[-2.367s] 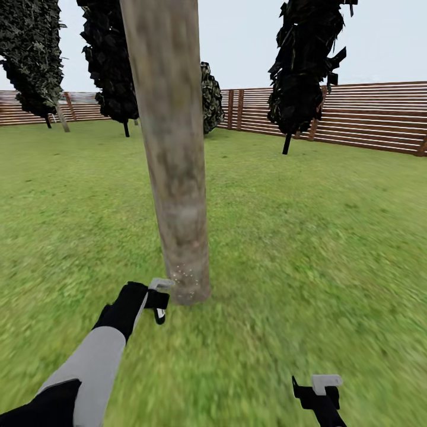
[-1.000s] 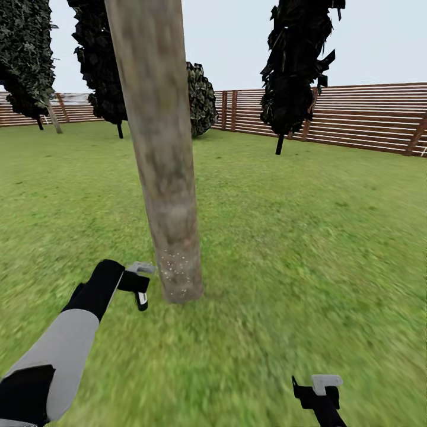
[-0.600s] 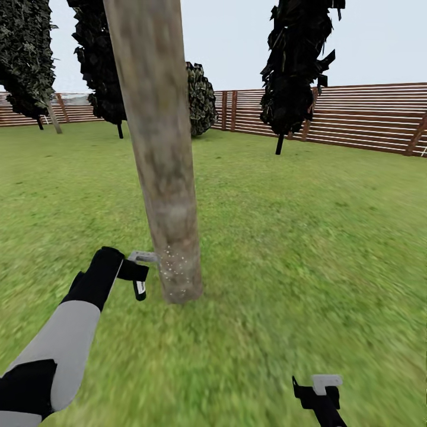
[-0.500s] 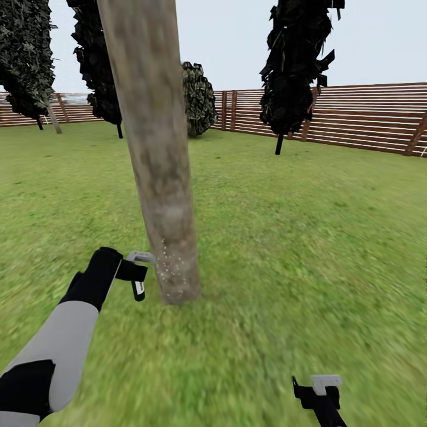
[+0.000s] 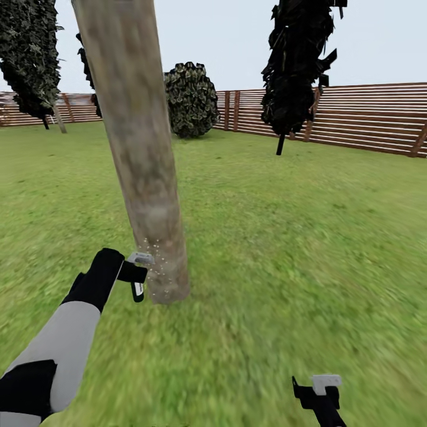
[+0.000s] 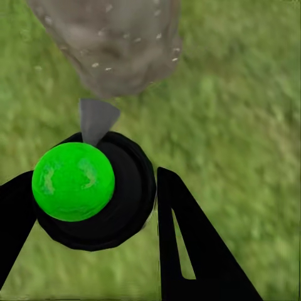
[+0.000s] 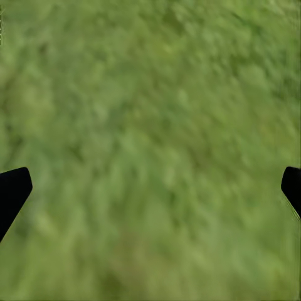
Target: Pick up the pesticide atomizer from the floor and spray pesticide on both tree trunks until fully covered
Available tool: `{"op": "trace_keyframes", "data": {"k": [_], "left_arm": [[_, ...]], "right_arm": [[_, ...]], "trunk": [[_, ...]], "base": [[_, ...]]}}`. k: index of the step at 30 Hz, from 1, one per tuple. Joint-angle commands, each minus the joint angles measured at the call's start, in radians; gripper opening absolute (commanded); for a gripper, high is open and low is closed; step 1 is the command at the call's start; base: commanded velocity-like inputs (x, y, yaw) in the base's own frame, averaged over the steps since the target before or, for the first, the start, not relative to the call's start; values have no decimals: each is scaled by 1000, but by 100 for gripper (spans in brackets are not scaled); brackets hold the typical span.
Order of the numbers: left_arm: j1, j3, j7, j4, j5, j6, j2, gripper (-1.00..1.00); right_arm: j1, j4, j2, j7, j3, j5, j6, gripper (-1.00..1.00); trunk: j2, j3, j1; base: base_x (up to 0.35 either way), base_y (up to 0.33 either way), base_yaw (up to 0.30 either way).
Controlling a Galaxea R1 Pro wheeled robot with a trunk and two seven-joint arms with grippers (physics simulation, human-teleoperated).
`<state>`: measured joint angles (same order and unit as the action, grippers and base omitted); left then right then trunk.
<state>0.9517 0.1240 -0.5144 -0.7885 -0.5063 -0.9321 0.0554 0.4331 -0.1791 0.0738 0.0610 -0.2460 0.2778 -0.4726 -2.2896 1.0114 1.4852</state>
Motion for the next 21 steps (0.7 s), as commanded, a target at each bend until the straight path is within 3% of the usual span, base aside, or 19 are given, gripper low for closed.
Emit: {"op": "trace_keyframes", "data": {"k": [1,7,21], "left_arm": [[1,3,-8,0,-11,-2,-2,-100],[1,3,-4,1,-11,-2,-5,-100],[1,9,4,2,-11,-4,-2,-100]], "right_arm": [[1,1,0,5,-4,11,-3,100],[0,1,0,5,-4,11,-3,100],[0,0,0,5,-4,9,-3,100]], "trunk": [[0,1,0],[0,1,0],[0,1,0]], "base": [[0,-281,263],[0,-281,254],[16,-281,12]]}}
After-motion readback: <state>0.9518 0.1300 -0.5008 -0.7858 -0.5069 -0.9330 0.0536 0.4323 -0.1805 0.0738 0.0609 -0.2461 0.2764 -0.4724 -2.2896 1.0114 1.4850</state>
